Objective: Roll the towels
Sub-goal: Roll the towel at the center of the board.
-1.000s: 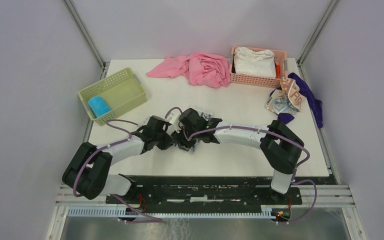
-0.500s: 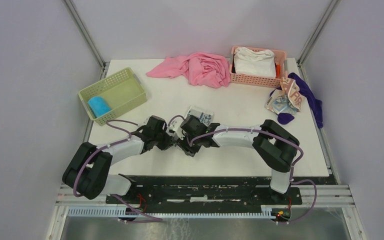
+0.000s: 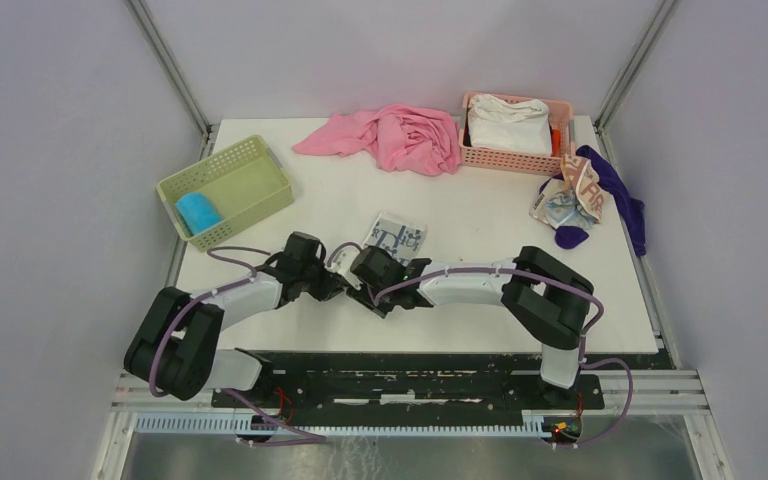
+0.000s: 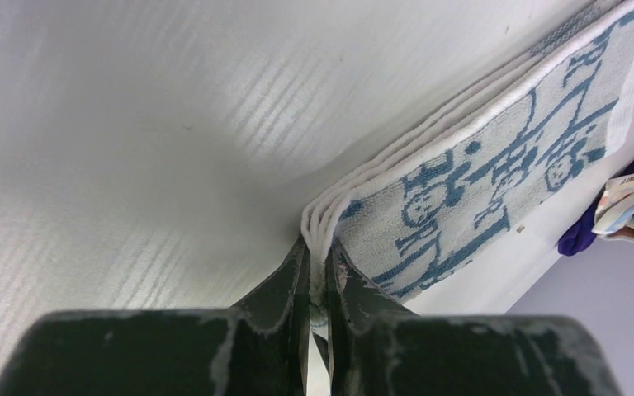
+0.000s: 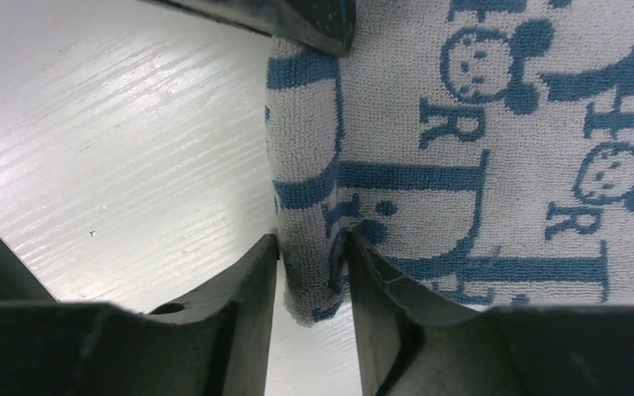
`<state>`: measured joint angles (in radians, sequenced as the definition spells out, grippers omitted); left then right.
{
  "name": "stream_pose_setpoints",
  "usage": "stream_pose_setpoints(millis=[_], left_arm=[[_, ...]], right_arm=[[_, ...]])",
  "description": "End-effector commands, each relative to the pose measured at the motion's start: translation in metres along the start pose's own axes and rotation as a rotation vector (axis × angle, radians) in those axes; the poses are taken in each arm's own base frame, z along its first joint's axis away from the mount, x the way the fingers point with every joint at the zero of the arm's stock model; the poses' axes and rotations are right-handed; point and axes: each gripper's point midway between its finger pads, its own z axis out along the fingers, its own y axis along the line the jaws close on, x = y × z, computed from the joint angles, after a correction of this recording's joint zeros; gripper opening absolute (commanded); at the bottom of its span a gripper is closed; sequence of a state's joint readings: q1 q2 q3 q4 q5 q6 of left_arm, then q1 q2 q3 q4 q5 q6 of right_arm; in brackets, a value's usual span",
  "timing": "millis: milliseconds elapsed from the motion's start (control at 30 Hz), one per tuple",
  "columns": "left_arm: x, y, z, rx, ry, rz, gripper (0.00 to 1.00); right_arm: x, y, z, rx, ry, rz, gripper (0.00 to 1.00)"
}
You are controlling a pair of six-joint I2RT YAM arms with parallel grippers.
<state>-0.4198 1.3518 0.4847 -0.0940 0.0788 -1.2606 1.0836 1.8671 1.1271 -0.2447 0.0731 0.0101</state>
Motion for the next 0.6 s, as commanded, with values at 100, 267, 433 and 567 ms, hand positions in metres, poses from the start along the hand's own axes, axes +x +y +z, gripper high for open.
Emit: stream_pose_setpoints(millis=[100,267,433,567], left_arm=[[-0.01,0.012,0.0,-0.026,-0.012,-0.079,0.14],[-0.014,0.003,-0.007,0.006,-0.03,-0.064,0.19],[-0.028,-0.005,-0.02,0.027,-0.093,-0.031,0.33],[-0.039,-0.013,-0.033,0.074,-0.144,0.012,0.49]], right_arm=[[0.067,-0.001,0.004,0.036,0.236,-0.074,0.27],[0.037,0.017,-0.01,-0.119,0.134,-0.021,0.12],[0.012,0.026,-0.021,-0.34,0.048,0.128,0.06],[-0.002,0.027,-0.029,-0.543,-0.01,0.285,0.06]])
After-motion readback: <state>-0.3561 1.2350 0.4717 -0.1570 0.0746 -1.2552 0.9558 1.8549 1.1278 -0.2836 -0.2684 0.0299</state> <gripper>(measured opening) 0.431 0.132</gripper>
